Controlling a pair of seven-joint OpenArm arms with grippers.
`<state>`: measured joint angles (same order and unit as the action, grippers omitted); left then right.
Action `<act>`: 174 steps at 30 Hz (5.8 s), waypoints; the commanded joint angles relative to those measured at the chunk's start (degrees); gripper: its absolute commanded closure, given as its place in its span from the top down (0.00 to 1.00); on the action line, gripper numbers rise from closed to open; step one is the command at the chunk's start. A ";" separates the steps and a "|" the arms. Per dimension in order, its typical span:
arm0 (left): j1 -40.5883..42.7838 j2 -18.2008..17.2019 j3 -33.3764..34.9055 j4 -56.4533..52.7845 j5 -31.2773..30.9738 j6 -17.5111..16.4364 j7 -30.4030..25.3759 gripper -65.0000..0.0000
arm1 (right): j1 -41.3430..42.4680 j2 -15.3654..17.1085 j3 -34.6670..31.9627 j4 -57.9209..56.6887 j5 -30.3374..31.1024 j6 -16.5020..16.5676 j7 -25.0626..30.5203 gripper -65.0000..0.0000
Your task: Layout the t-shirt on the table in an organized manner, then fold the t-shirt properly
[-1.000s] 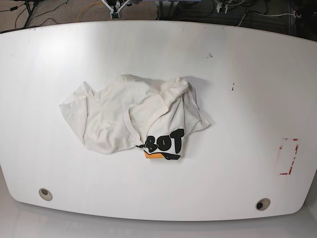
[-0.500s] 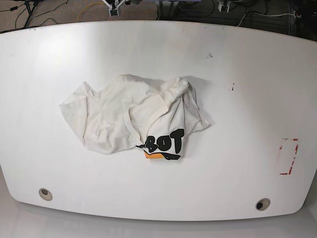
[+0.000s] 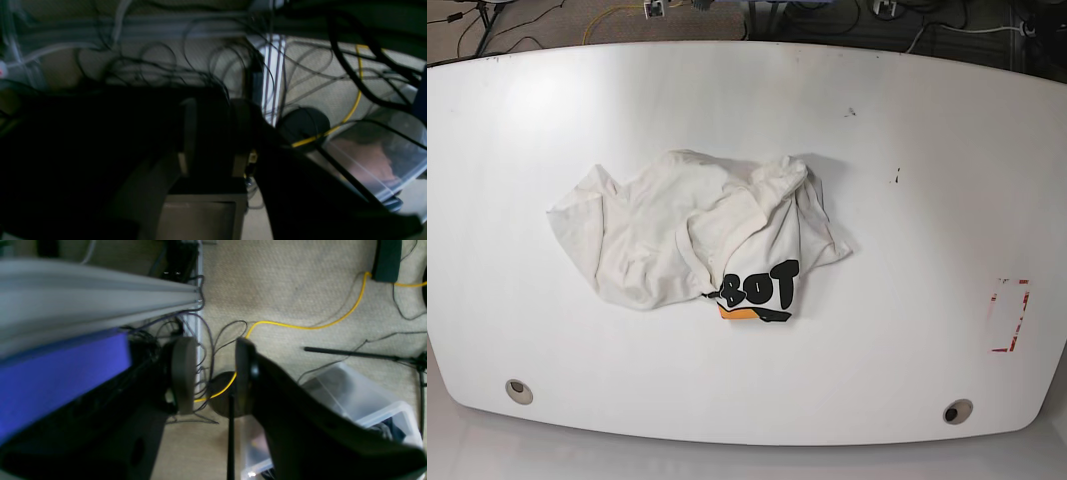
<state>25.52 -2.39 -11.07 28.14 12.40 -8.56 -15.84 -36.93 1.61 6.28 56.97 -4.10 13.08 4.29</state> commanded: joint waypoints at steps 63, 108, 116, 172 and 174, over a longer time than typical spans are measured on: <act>37.47 -12.60 -0.31 85.40 -22.38 -0.10 3.57 0.24 | -20.96 -0.77 0.44 58.33 0.01 -0.38 -3.28 0.30; 18.57 -12.33 1.36 85.49 -22.56 -0.10 15.35 0.54 | 29.15 4.42 9.94 44.70 0.45 0.68 -32.21 0.63; 18.57 -12.33 1.36 85.40 -22.56 -0.10 15.35 0.54 | 32.58 5.38 10.11 37.49 0.54 4.90 -32.21 0.63; 18.66 -12.33 1.53 85.05 -22.47 -0.10 15.44 0.54 | 59.30 8.28 9.94 -2.77 0.45 5.25 -21.31 0.62; 18.57 -12.33 1.53 85.05 -22.47 -0.10 15.44 0.54 | 58.77 7.93 9.94 -2.86 0.27 5.25 -21.31 0.62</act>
<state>43.68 -14.46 -9.34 112.33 -9.76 -8.95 0.86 20.80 9.63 16.27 53.19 -4.27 18.04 -18.22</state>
